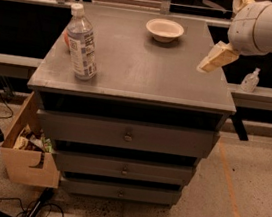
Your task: Move paper bowl near blue plastic bottle
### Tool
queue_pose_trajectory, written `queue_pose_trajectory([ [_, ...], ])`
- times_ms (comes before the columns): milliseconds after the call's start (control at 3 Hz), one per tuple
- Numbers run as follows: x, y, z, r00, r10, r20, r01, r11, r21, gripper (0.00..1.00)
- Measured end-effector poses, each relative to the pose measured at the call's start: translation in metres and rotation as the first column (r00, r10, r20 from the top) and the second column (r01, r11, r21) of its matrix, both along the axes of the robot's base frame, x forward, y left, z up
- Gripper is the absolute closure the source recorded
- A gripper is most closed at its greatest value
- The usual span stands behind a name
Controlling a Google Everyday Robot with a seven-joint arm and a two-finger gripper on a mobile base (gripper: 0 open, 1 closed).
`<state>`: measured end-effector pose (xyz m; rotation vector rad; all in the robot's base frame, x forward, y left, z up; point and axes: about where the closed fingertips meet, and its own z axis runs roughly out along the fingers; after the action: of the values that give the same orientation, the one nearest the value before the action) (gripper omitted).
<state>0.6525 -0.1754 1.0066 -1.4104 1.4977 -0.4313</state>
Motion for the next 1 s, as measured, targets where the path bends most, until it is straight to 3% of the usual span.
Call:
queue_pose_trajectory([
  [333, 0.037, 0.023, -0.022, 0.9966, 0.08, 0.017, -0.081, 0.995, 0.062, 0.0],
  [667, 0.067, 0.036, -0.052, 0.9921, 0.124, 0.015, -0.125, 0.985, 0.122, 0.0],
  [1000, 0.067, 0.036, -0.052, 0.9921, 0.125, 0.015, -0.125, 0.985, 0.122, 0.0],
])
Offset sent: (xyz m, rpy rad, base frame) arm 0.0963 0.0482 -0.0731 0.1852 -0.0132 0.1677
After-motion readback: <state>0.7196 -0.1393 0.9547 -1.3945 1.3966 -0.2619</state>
